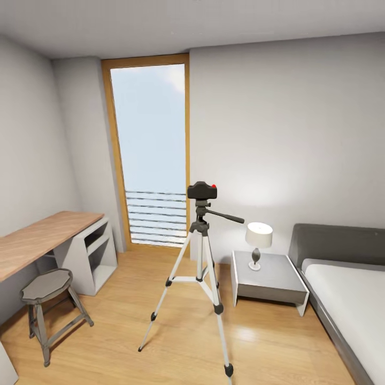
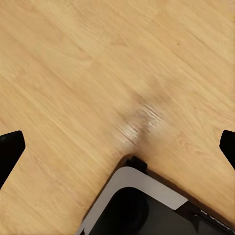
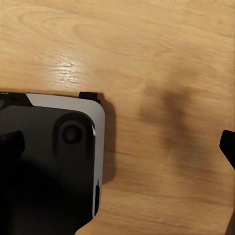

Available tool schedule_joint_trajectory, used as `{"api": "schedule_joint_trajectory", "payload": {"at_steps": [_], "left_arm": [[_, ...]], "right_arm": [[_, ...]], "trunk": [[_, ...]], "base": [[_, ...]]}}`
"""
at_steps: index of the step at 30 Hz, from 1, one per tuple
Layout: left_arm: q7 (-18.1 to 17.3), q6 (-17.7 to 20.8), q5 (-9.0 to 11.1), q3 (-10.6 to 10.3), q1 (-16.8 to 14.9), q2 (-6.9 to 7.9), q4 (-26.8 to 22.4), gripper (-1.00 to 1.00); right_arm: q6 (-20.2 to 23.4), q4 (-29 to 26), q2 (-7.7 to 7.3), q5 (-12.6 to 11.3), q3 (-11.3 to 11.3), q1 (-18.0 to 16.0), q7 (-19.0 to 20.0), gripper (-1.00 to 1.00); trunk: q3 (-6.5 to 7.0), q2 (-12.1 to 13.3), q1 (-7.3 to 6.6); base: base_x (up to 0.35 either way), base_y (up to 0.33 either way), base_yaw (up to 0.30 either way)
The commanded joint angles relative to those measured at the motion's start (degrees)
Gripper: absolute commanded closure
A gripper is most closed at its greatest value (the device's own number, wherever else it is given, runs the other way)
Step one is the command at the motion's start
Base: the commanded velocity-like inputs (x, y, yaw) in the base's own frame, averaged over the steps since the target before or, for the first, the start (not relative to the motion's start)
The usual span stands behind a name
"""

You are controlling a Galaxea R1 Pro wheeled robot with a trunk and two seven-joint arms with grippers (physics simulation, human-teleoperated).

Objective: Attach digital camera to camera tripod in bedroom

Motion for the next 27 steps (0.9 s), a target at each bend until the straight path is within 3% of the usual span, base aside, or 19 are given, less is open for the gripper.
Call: {"api": "schedule_joint_trajectory", "payload": {"at_steps": [1,27], "left_arm": [[0.1,-0.2,0.0,0.3,0.0,-0.01,0.0,-1.0],[0.1,-0.2,0.0,0.3,0.0,-0.02,0.0,-1.0]], "right_arm": [[-0.4,0.2,-0.02,-0.4,0.4,-0.1,0.3,-1.0],[-0.3,0.2,-0.08,-0.3,0.5,-0.1,0.3,-1.0]], "trunk": [[-0.02,0.0,0.02],[-0.02,0.0,0.02]], "base": [[0.0,0.0,0.0],[0.0,0.0,0.0]]}}
